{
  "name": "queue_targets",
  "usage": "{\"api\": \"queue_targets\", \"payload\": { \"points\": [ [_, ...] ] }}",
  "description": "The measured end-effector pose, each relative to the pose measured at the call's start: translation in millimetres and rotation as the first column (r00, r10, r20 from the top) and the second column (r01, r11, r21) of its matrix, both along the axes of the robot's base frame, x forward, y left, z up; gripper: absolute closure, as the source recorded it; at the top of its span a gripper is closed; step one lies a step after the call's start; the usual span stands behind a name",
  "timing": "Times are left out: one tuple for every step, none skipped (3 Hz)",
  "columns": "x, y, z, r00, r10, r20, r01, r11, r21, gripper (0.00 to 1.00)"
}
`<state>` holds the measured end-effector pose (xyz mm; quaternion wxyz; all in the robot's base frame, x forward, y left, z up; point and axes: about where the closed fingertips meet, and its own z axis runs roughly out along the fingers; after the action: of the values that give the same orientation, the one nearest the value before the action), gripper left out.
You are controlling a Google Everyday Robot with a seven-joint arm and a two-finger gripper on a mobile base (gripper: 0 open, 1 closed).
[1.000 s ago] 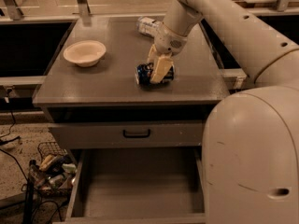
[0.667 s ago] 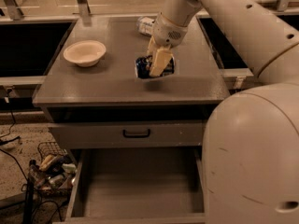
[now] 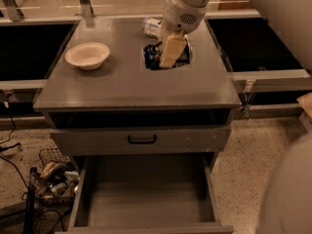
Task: Place pepsi can into middle drawer
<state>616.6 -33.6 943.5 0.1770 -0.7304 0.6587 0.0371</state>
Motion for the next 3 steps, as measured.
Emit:
{"api": "queue_targets", "payload": {
  "points": [
    [-32.9, -10.1, 20.7, 0.9973, -0.059, 0.044, 0.060, 0.998, -0.008, 1.00],
    [-70.9, -31.6, 19.9, 0.9896, -0.133, 0.056, 0.132, 0.991, 0.014, 1.00],
    [-86.6, -49.6, 12.6, 0.9844, -0.171, 0.044, 0.169, 0.985, 0.047, 1.00]
  ]
}}
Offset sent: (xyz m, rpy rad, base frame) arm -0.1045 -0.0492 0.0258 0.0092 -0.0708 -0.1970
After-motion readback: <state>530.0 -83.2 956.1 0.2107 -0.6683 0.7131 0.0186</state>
